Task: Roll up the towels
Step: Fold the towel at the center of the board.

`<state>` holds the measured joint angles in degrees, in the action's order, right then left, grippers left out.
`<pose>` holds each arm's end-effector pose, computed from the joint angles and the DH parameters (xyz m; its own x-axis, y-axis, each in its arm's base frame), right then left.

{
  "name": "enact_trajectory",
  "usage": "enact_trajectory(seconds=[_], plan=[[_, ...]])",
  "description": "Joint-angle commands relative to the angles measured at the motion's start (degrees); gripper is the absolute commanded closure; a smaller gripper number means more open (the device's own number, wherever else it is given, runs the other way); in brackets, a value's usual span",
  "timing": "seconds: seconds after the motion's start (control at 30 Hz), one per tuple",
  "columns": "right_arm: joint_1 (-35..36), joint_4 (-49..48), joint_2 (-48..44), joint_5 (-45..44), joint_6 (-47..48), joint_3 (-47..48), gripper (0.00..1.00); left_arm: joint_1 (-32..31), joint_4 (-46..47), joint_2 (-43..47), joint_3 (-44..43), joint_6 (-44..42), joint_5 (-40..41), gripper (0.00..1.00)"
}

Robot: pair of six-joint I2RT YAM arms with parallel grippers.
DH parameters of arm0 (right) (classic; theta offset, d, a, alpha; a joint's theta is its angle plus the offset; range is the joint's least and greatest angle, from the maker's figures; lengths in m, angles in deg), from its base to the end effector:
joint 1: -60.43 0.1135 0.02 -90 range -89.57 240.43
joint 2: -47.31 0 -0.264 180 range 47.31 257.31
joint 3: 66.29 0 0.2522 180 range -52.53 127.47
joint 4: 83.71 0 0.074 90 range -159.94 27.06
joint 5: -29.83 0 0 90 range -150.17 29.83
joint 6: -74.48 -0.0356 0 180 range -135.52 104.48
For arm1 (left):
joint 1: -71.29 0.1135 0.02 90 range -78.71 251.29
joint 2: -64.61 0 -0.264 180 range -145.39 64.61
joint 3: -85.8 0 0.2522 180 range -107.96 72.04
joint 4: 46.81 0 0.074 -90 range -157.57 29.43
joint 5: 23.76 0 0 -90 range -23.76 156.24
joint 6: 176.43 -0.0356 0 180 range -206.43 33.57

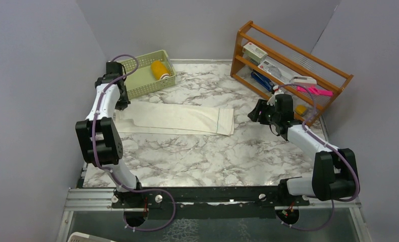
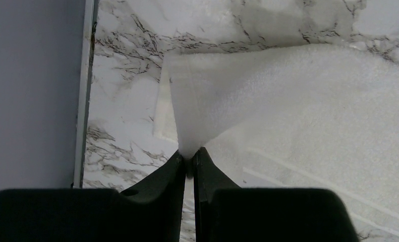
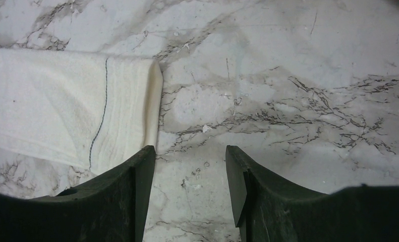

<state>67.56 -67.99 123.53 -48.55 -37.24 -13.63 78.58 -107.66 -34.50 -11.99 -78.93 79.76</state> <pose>0.2696 0.0409 0.2002 -0.6859 0.2795 -0.6719 -0.0242 0.9140 0.4049 0.3606 0.0545 0.2723 -0.8394 -0.2353 -0.4898 -0.3441 0.9278 0.1440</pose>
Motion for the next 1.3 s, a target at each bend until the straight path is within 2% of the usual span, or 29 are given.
enact_trajectory(seconds=[0.0, 0.17, 0.33, 0.57, 0.93, 1.27], plan=[[0.2, -1.5, 0.4, 2.8, 0.8, 1.7, 0.46, 4.0, 2.4, -1.6, 1.1, -0.3, -4.7, 0.86], [1.2, -2.1, 1.1, 2.4, 0.4, 1.4, 0.46, 7.0, 2.5, -2.9, 1.8, -0.2, -6.6, 0.86], [9.4, 0.0, 5.0, -4.0, 2.2, 5.0, 0.45, 9.4, 2.4, -4.9, 1.2, 0.1, -7.7, 0.86], [12.5, 3.2, 10.8, 1.3, 0.0, 8.1, 0.46, 10.2, 2.8, -6.3, 2.7, 1.7, -11.0, 0.85], [15.0, 2.4, 11.6, 10.7, -3.6, 4.6, 0.47, 10.5, 4.4, -6.9, 5.0, 2.7, -13.4, 0.83], [15.1, 5.0, 14.9, 8.2, -3.0, 5.3, 0.63, 10.6, 4.4, -6.6, 5.0, 2.5, -14.0, 0.83]])
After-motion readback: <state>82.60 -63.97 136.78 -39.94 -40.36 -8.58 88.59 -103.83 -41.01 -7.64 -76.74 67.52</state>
